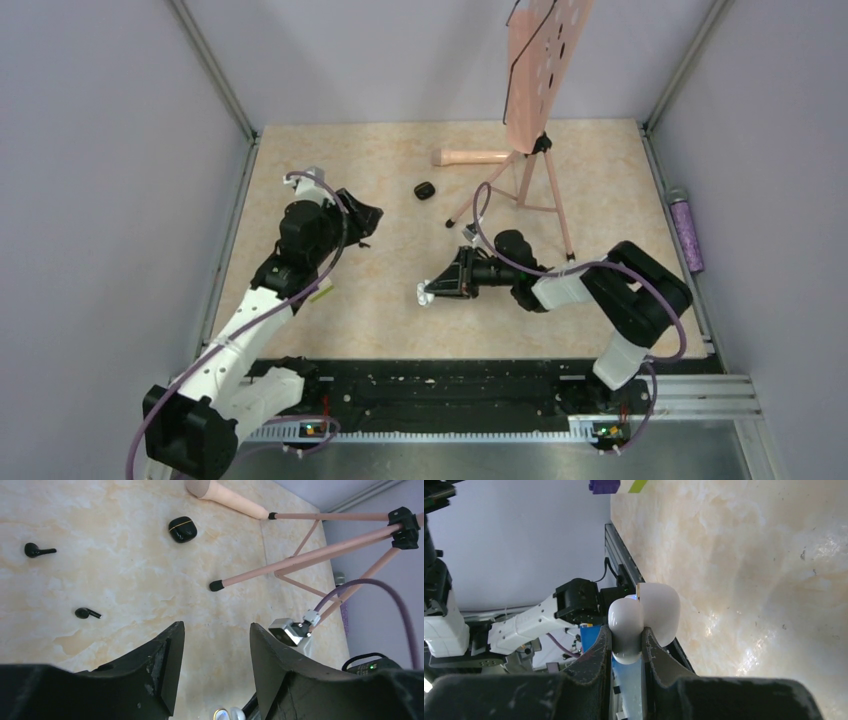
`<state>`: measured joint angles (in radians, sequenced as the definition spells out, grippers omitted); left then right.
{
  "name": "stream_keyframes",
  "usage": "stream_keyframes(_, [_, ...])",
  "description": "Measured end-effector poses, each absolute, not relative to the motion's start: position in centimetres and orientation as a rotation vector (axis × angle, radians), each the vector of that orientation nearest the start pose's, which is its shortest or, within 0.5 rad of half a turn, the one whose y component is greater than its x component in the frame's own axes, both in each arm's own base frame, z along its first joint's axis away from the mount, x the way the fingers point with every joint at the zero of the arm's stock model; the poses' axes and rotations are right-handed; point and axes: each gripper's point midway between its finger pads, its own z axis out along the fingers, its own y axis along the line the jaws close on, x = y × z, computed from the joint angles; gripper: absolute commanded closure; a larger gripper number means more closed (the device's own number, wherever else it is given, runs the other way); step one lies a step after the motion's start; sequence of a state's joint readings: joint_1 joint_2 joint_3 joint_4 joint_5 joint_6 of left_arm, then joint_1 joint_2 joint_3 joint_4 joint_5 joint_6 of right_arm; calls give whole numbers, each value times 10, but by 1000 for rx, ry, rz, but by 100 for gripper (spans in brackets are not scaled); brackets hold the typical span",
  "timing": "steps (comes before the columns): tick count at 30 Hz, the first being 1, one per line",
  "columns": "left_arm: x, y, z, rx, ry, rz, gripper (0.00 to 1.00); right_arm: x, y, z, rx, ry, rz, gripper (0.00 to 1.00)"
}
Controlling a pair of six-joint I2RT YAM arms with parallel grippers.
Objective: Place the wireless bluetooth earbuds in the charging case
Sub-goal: Place the charging case in the charging case, then close the charging case with the earbuds inside, then move the charging case to the center of the board.
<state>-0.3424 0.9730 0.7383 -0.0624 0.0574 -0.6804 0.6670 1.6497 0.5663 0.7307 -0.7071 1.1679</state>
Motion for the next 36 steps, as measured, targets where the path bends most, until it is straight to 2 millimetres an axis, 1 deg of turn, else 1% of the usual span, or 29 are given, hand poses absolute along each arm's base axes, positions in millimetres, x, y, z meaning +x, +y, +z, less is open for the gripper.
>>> stream_keyframes(2, [318,-147,232,-311,1909,-740,45,203,351,101,10,2355,1786,100])
stream_keyframes(4, [318,-143,232,-330,1907,-732,45,204,353,89,38,2375,1782,100])
stream_keyframes(8, [318,-139,229,-352,1914,-721,45,206,351,73,86,2425,1727,100])
stream_keyframes(12, [318,-138,227,-356,1923,-716,45,204,342,51,107,2508,1609,100])
stream_keyframes(17, [318,-138,227,-362,1923,-718,45,202,332,39,102,2563,1496,100])
stream_keyframes(22, [318,-138,225,-362,1929,-719,45,199,326,30,103,2589,1447,100])
stream_keyframes(25, [318,-138,224,-362,1931,-719,45,200,324,31,99,2585,1425,66])
stream_keyframes(27, [317,-139,224,-359,1934,-721,45,200,321,32,101,2582,1403,53])
stream_keyframes(30, [317,-140,221,-358,1941,-722,44,201,313,34,101,2579,1340,45])
stream_keyframes(36, [319,-140,210,-366,1978,-708,40,207,296,49,92,2539,1201,43])
